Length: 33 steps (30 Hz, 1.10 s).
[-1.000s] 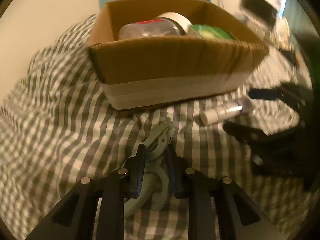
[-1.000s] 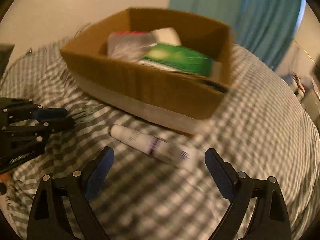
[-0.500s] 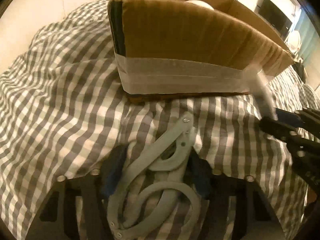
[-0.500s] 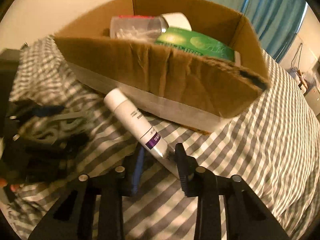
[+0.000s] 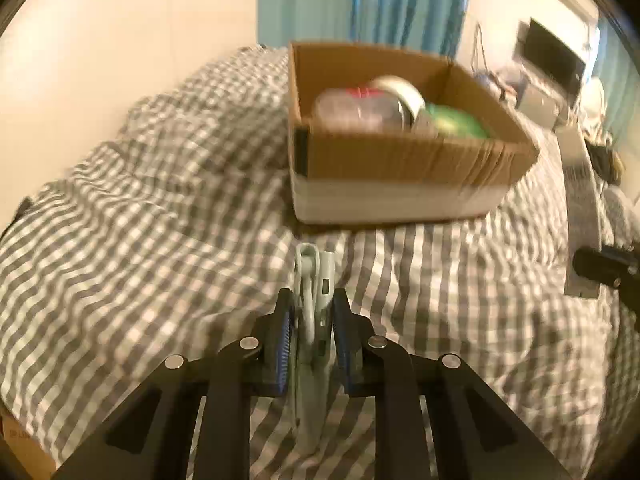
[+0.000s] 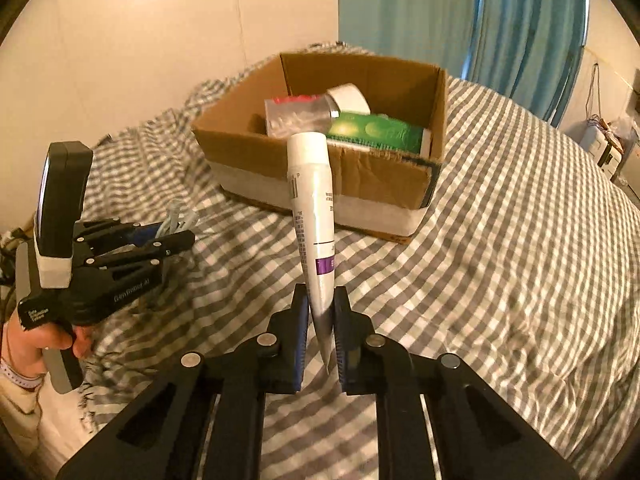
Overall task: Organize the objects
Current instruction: 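Grasp the pale green clip with the left tool while the right tool grasps the white tube, then lower the clip and white tube into the cardboard box and release both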
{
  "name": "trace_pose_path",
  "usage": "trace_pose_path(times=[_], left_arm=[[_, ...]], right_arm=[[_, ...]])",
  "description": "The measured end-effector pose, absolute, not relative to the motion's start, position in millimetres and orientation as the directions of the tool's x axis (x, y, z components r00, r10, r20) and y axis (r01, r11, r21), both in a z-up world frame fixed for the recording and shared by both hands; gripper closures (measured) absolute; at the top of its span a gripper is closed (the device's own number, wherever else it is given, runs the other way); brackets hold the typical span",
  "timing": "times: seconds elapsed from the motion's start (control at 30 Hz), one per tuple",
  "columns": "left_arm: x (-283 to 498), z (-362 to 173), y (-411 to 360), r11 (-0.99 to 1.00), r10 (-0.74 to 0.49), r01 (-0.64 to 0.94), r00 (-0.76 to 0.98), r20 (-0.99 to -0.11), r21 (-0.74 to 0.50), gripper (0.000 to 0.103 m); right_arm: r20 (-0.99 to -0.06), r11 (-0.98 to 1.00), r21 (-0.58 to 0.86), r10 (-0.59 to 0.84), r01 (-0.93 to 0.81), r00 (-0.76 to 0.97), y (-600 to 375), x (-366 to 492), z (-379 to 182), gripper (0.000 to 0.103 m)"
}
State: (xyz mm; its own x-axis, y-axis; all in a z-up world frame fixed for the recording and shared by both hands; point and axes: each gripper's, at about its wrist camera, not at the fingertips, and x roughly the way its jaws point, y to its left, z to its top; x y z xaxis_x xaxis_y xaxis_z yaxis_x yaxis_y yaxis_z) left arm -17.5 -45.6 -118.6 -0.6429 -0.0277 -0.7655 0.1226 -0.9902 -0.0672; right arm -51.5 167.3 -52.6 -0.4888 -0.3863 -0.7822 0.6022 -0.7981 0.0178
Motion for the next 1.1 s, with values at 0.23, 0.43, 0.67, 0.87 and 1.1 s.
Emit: trace_pose_path(times=[0.23,0.43,0.67,0.87,1.1], left_arm=[[3,-66,-58,-0.982,0.006,0.128,-0.709,-0.705,-0.137,0.084],[-3,-14,-43,-0.99,0.024,0.07,-0.775,-0.632,-0.124,0.085],[-48,50,-26,-0.988,0.095,-0.009,-0.819,-0.566,-0.154,0.085],[-107,68,-14,-0.993,0.084,-0.025,-0.821,-0.565,-0.112,0.085],[-169,25,-12,-0.995,0.094,-0.043,-0.736,-0.671,-0.091,0.084]], right_arm=[[-0.743,-0.794,0.015,-0.415,0.607,-0.525,170,-37,-31,0.092],[-0.705,-0.793,0.01,-0.438,0.61,-0.558,170,-35,-7,0.092],[-0.643,-0.804,0.008,-0.46,0.595,-0.613,173,-55,36,0.092],[-0.615,-0.823,0.027,-0.461,0.567,-0.64,162,-104,62,0.092],[-0.674,-0.845,0.035,-0.414,0.534,-0.611,137,-169,38,0.092]])
